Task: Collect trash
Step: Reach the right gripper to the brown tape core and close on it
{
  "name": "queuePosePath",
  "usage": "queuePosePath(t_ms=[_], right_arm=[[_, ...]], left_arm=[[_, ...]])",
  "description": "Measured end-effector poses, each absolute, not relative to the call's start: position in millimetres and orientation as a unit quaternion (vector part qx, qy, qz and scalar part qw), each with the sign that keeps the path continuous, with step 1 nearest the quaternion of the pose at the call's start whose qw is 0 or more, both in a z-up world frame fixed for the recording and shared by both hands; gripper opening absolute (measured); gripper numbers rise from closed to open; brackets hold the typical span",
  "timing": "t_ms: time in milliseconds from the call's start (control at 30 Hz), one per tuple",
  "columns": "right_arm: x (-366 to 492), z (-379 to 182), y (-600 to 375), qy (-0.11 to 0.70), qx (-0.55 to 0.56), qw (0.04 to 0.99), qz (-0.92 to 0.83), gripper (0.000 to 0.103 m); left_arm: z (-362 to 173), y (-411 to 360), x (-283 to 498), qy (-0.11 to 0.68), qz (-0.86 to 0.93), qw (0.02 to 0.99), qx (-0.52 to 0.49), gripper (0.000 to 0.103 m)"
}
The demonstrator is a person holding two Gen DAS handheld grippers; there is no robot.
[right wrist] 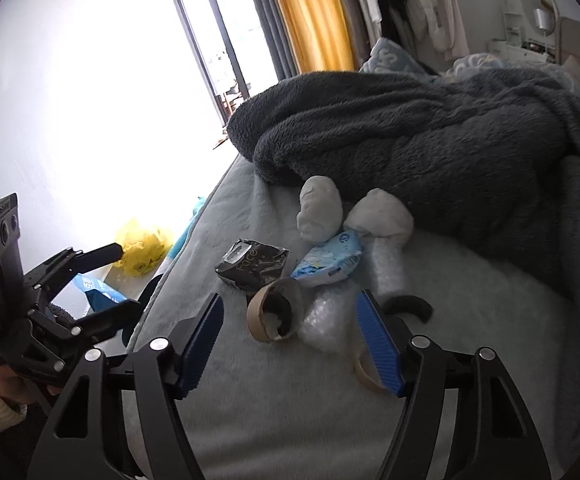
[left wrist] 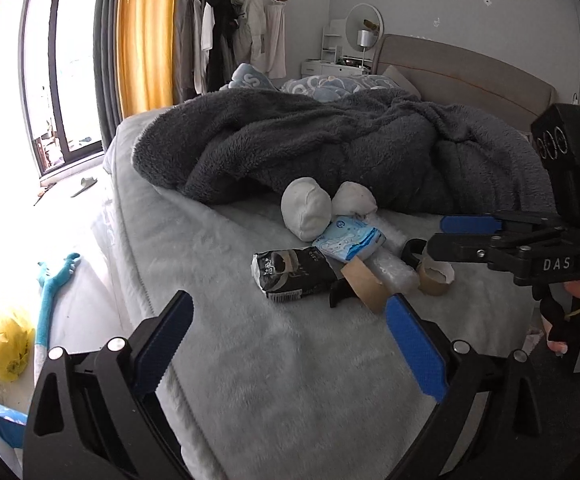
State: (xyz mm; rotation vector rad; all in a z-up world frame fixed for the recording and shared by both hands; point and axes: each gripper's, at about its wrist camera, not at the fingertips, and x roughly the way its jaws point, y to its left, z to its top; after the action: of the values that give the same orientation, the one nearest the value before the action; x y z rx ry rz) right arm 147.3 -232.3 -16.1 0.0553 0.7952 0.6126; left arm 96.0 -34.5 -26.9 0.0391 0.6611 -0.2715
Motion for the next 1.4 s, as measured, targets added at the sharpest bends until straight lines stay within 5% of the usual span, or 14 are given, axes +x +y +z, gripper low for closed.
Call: queuePosePath(t_ms=[167,467,900,1400], right_arm=[[170,-29,-224,0.409,0.054,0.854,0.317,0.058],[192,-49,-210,0.462,0.084,0.814,0.342,0.046],[206,-60,-203,0.489,0.11,0.79,0.352,0.012],[200,-53,-215,0.476,0.128,0.79,0.364,0.004]], left_arm=[[-36,-33,113,0.334,-0.15,0.931,0.019,0.096],[-58,-31,134,0.362,-0.191,0.912,0.005,0.071],[-74,-52,135,0.387,-0.252,0.887,-0.006,0.064],[-83,-69,147,0.402,-0.266,0.876,-0.018,0.064]])
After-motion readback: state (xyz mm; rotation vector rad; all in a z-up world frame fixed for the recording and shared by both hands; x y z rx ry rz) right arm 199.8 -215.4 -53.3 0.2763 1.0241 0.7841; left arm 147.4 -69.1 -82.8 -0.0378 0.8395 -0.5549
